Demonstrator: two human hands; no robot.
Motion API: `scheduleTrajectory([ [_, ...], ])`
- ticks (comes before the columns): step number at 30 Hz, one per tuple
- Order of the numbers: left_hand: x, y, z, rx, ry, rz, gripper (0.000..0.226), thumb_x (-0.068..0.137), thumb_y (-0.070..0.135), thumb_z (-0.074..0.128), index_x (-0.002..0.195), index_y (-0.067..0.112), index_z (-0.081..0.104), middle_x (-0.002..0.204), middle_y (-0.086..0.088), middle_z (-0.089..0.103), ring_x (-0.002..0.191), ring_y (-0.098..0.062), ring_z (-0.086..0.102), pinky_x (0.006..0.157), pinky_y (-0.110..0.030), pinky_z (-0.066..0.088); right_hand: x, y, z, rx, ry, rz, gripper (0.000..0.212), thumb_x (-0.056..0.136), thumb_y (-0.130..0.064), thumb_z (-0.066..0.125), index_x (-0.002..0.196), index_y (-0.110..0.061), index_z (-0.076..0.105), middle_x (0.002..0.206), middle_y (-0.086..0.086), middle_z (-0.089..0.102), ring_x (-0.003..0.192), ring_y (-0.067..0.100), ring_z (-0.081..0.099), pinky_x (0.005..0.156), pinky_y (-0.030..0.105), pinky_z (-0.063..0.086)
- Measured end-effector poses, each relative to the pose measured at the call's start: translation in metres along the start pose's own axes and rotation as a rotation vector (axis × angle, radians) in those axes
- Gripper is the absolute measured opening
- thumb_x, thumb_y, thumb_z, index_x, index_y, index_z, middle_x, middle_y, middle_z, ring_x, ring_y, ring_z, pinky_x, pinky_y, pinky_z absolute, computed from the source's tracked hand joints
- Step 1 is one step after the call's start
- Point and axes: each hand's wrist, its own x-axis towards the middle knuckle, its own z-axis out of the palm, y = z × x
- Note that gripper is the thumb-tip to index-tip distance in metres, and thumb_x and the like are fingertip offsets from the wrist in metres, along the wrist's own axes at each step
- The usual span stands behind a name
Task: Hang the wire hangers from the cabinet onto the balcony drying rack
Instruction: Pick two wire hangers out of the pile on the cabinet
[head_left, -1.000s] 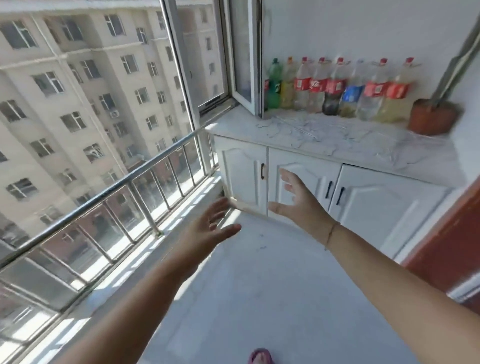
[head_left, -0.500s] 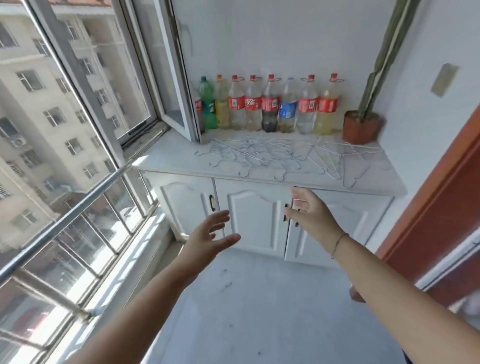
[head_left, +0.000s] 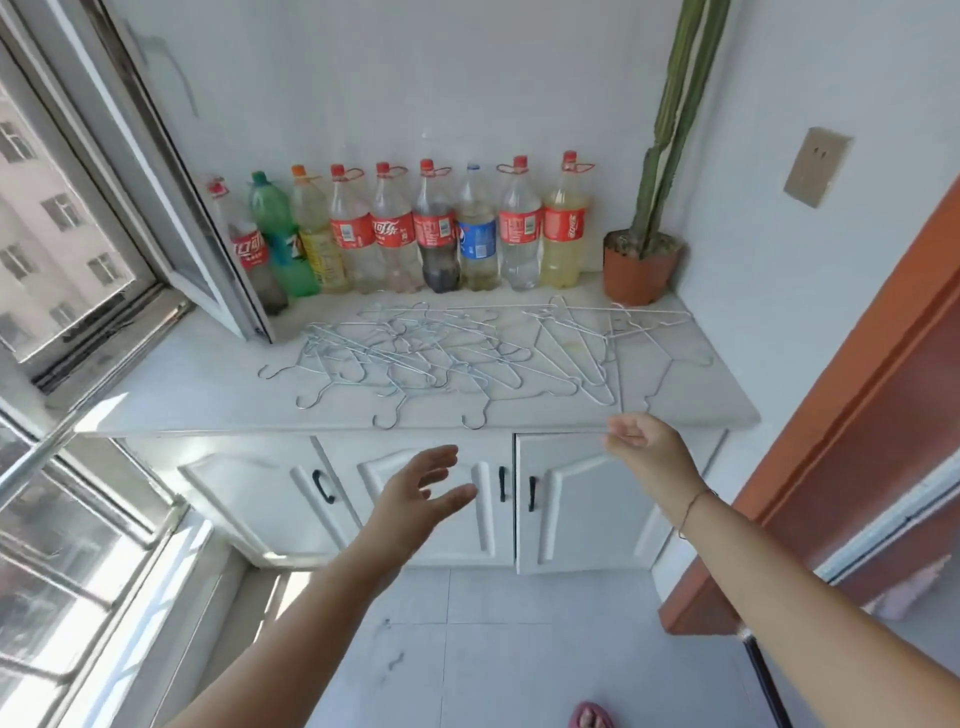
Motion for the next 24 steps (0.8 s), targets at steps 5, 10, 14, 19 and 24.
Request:
scheduleTrajectory([
  [5,0.097,0.005,0.033,-0.017,-0.018,-0.049,0.046,0.079,0.022,0.074,0.122,0.025,0.057,0.118,0.011,0.062,0.115,-0.006,0.054,0.102,-0.032,0.042,0.100,0.024,-0.024,-0.042,0.072,0.089,0.019,0.080,-0.005,0.061,0.100,-0.002,0.064,0.094,0.009,0.064,0.088,0.017,0.059,0.064,0.009,0.043],
  [10,0.178,0.006,0.066,-0.056,-0.040,-0.096,0.042,0.080,0.020,0.072,0.120,0.023,0.058,0.115,0.010,0.063,0.113,-0.008,0.055,0.094,-0.026,0.042,0.189,0.045,-0.040,-0.098,0.118,0.163,0.018,0.079,-0.008,0.062,0.096,-0.005,0.067,0.091,0.009,0.065,0.085,0.020,0.059,0.075,0.024,0.045],
  [14,0.235,0.005,0.084,-0.039,-0.074,-0.111,0.038,0.082,0.020,0.070,0.119,0.022,0.059,0.114,0.009,0.064,0.110,-0.007,0.056,0.091,-0.022,0.041,0.235,0.066,-0.038,-0.103,0.129,0.230,0.018,0.079,-0.010,0.063,0.096,-0.007,0.068,0.094,0.008,0.066,0.086,0.020,0.059,0.078,0.025,0.042],
  [19,0.330,0.006,0.099,0.045,-0.133,-0.084,0.030,0.085,0.021,0.067,0.115,0.018,0.061,0.112,0.004,0.066,0.106,-0.011,0.060,0.088,-0.018,0.043,0.285,0.092,-0.039,-0.117,0.196,0.323,0.023,0.079,-0.008,0.060,0.095,0.007,0.066,0.096,0.024,0.067,0.090,0.036,0.062,0.081,0.034,0.047],
  [24,0.425,0.012,0.125,0.135,-0.266,-0.067,0.034,0.086,0.020,0.065,0.118,0.010,0.061,0.111,-0.001,0.064,0.104,-0.014,0.059,0.085,-0.019,0.040,0.322,0.108,-0.043,-0.057,0.331,0.466,0.017,0.077,-0.006,0.057,0.071,0.010,0.060,0.069,0.028,0.052,0.068,0.019,0.041,0.066,0.029,0.033],
])
